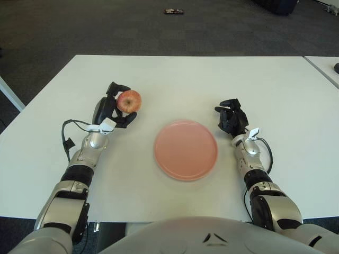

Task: Put the apple into the plate.

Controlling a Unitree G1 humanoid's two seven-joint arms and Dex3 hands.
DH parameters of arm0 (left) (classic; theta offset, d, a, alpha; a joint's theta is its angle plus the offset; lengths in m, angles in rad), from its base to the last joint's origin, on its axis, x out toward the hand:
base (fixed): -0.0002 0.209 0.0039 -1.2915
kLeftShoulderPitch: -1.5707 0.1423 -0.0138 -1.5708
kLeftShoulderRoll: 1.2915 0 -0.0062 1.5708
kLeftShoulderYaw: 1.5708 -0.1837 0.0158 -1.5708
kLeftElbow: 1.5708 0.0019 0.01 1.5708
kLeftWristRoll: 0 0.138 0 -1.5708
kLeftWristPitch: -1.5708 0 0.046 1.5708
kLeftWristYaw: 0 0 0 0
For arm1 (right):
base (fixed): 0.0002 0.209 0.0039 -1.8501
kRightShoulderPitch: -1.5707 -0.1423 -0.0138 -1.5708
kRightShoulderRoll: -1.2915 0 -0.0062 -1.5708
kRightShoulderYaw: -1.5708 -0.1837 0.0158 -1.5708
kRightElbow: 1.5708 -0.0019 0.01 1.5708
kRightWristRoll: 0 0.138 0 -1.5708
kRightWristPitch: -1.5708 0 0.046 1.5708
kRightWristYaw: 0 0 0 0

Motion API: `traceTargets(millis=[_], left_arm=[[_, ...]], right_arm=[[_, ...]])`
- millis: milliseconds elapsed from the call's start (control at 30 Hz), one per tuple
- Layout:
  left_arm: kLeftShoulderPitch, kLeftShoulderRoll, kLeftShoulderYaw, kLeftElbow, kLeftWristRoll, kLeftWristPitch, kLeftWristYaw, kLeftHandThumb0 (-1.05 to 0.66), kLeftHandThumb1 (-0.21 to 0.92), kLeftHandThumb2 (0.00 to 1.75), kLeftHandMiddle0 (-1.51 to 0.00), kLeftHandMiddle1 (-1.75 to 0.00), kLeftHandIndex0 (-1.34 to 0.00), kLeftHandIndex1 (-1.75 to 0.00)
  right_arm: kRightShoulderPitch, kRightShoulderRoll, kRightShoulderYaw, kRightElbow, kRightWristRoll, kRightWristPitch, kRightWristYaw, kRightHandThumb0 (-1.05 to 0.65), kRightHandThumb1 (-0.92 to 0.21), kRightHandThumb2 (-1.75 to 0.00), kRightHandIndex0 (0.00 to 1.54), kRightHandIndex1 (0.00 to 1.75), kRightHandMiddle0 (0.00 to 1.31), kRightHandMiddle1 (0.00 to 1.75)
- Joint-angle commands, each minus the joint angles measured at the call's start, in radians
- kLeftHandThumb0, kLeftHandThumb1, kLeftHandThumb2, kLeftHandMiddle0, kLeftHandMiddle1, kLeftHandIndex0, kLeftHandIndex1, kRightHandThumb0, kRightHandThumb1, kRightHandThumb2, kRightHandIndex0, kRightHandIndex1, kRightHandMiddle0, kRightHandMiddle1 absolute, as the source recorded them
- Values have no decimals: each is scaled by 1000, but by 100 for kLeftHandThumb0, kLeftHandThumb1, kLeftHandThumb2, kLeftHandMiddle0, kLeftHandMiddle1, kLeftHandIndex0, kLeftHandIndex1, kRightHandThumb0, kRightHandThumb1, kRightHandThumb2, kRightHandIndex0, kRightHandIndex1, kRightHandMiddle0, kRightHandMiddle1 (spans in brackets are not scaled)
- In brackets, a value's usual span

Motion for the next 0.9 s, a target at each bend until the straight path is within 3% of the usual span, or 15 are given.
traceTargets(millis=[0, 200, 300, 433, 633, 667, 733, 867], left_arm=[[3, -3, 28, -61, -19, 21, -13, -47, 31, 132, -117, -175, -61, -175], [26, 1, 54, -167, -29, 40, -47, -47, 30, 133, -117, -175, -61, -175], [40, -2, 61, -212, -39, 40, -70, -47, 30, 133, -117, -175, -62, -175], [55, -7, 67, -267, -49, 50, -98, -47, 30, 134, -117, -175, -62, -175], [87, -23, 63, -373, -53, 73, -136, -47, 29, 134, -117, -175, -62, -175], [93, -27, 62, -392, -52, 77, -142, -48, 29, 134, -117, -175, -62, -175], [106, -36, 57, -435, -45, 89, -149, -48, 29, 134, -117, -175, -63, -175], [132, -46, 36, -536, -33, 119, -191, -48, 29, 135, -117, -175, -63, -175]], right_arm=[[40, 1, -1, 24, -6, 36, -15, -39, -63, -92, 54, 124, 36, 175], [42, 3, 4, 20, -8, 36, -18, -38, -68, -85, 52, 120, 33, 175], [42, 4, 13, 17, -17, 32, -22, -37, -77, -74, 50, 116, 28, 175], [42, 5, 20, 15, -26, 25, -24, -35, -89, -57, 45, 107, 21, 175], [38, 3, 23, 34, -37, 8, -31, -35, -92, -53, 37, 88, 19, 175], [38, 1, 23, 38, -38, 5, -32, -41, -82, -75, 34, 77, 14, 153], [38, 1, 23, 43, -38, 1, -35, -47, -71, -100, 32, 65, 10, 130], [42, 2, 24, 45, -34, -24, -27, -50, -59, -125, 29, 36, 3, 104]])
